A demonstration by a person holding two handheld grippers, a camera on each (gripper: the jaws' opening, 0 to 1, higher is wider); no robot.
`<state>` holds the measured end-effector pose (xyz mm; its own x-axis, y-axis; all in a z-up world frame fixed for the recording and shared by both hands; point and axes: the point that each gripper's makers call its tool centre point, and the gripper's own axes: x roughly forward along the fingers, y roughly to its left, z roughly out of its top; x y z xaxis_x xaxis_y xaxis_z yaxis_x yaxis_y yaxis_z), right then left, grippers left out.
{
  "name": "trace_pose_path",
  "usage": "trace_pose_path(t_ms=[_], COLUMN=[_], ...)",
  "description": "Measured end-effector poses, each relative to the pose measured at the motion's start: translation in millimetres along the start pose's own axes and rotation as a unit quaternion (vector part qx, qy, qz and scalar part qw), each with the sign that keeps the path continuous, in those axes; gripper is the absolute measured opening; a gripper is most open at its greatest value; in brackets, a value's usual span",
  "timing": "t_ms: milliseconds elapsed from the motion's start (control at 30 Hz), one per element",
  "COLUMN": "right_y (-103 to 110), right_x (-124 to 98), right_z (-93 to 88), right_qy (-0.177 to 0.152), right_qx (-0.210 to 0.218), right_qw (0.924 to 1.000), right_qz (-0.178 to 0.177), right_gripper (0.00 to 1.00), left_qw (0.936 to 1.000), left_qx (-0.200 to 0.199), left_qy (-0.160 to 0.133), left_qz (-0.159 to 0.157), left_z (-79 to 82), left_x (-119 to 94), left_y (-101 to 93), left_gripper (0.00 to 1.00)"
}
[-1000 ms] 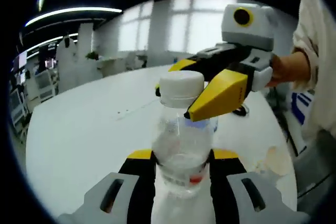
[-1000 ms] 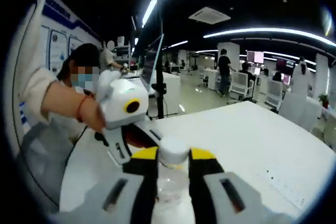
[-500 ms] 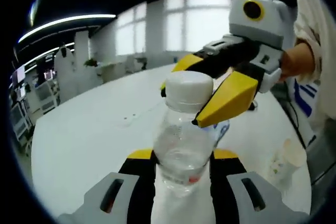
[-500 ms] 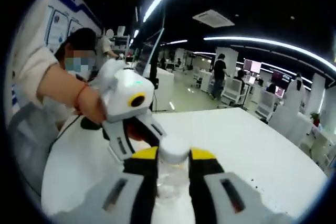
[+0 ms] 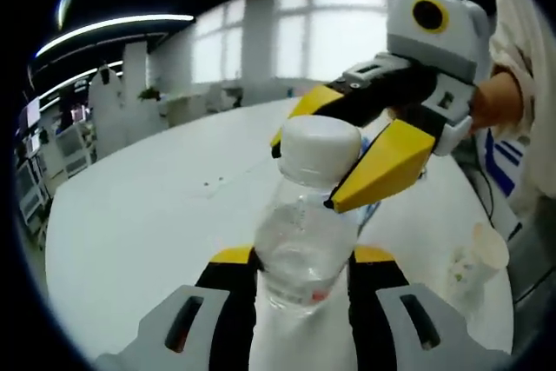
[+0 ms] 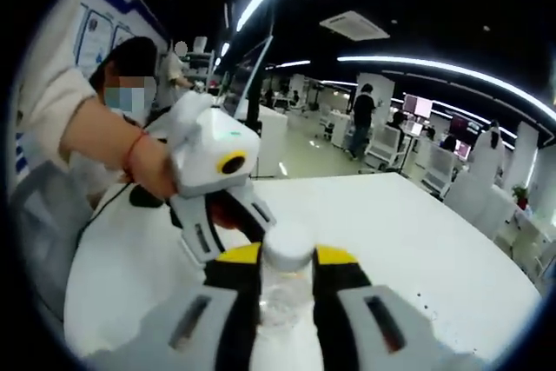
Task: Arrange the tabletop items into an orderly group along one side of the table until the central work area is clear of visible clutter.
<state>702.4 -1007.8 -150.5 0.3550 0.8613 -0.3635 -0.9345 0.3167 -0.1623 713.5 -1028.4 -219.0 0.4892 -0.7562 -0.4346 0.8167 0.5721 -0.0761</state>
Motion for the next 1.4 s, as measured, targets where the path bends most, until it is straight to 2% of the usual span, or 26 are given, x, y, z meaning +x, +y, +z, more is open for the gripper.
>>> trace_pose_path(t_ms=[400,733,900,1067,1200,1400], right_y=[-5.4,-5.9,-10.3,-13.7,-13.8,-13.2], right_x=[-0.7,1.1,0.7,-1.4,-2.7,-6.1], right_z=[-2.3,-7.4,-4.5,-7.5,-10.8,-13.3], right_qy=[0.011,0.019,0.01,0.011,0.015,0.017], right_qx=[0.005,0.019,0.037,0.058,0.074,0.09], right_qw=[0.9999,0.9996,0.9992,0.9982,0.9971,0.9958], right_qz=[-0.003,0.0,-0.012,-0.01,-0.008,-0.005], right_gripper=[0.21,0.23,0.43,0.48,0.55,0.63], left_qw=[0.9995,0.9982,0.998,0.9977,0.9965,0.9953], left_qx=[-0.026,-0.056,-0.058,-0.062,-0.076,-0.09], left_qy=[-0.013,-0.005,-0.007,-0.007,-0.007,-0.008], left_qz=[0.011,0.02,0.023,0.026,0.032,0.035], left_z=[6.6,2.7,4.5,4.8,5.3,5.5], left_x=[-2.6,-3.5,-6.1,-9.6,-11.5,-15.8], left_y=[2.1,5.4,5.9,6.1,7.6,6.3], left_gripper=[0.46,0.53,0.56,0.57,0.65,0.71])
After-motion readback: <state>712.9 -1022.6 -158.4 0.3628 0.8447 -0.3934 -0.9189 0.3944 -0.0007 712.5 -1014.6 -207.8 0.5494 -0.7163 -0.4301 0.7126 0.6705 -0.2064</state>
